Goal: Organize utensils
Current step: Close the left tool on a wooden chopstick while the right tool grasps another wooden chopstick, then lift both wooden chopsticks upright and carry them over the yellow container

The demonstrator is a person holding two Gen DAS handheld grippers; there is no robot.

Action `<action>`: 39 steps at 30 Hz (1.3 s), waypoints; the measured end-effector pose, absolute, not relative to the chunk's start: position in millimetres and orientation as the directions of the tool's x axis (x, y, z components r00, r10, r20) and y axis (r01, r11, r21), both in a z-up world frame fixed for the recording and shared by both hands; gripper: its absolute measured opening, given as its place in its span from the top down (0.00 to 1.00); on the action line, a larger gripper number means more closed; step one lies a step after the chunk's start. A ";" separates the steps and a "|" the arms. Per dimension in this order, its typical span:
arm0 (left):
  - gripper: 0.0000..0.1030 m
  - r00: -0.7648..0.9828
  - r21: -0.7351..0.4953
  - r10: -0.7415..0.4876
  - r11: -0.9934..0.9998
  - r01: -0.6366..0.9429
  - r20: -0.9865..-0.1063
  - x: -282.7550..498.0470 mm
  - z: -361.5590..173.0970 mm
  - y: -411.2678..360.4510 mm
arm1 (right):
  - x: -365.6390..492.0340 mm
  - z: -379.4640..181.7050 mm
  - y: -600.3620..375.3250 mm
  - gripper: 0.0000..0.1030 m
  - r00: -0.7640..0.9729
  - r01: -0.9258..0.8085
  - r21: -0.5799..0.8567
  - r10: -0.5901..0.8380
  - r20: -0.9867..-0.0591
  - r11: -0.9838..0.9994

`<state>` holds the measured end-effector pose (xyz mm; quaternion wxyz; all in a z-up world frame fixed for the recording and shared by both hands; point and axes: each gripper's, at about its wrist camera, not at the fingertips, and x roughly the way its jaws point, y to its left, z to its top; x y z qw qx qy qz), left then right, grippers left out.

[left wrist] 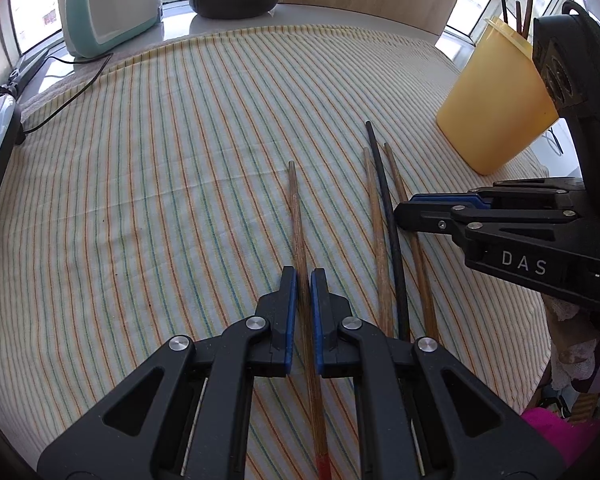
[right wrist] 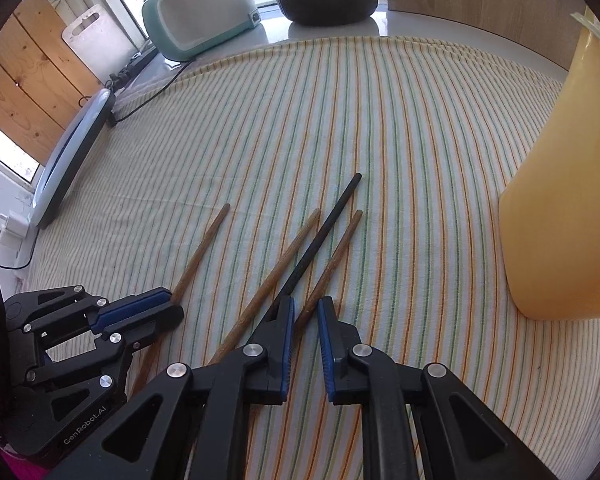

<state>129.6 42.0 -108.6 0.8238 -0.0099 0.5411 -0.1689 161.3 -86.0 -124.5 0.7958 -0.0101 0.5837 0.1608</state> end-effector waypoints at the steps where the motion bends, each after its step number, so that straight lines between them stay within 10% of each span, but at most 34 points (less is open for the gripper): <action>1: 0.94 0.355 -0.195 -0.285 0.943 0.268 -0.890 131.9 -108.6 40.8 | 161.5 -124.5 -84.0 0.90 0.267 -0.281 0.160 0.237 -0.934 0.946; 23: 0.96 0.297 -0.258 -0.325 0.935 0.242 -0.898 152.6 -111.3 47.2 | 165.5 -124.4 -86.7 0.95 0.255 -0.366 0.117 0.221 -0.941 0.923; 39: 0.96 0.482 -0.540 -0.562 0.817 0.201 -0.672 109.7 -32.6 87.4 | 124.5 -63.0 -130.4 0.97 0.406 -0.393 0.241 0.403 -0.820 0.887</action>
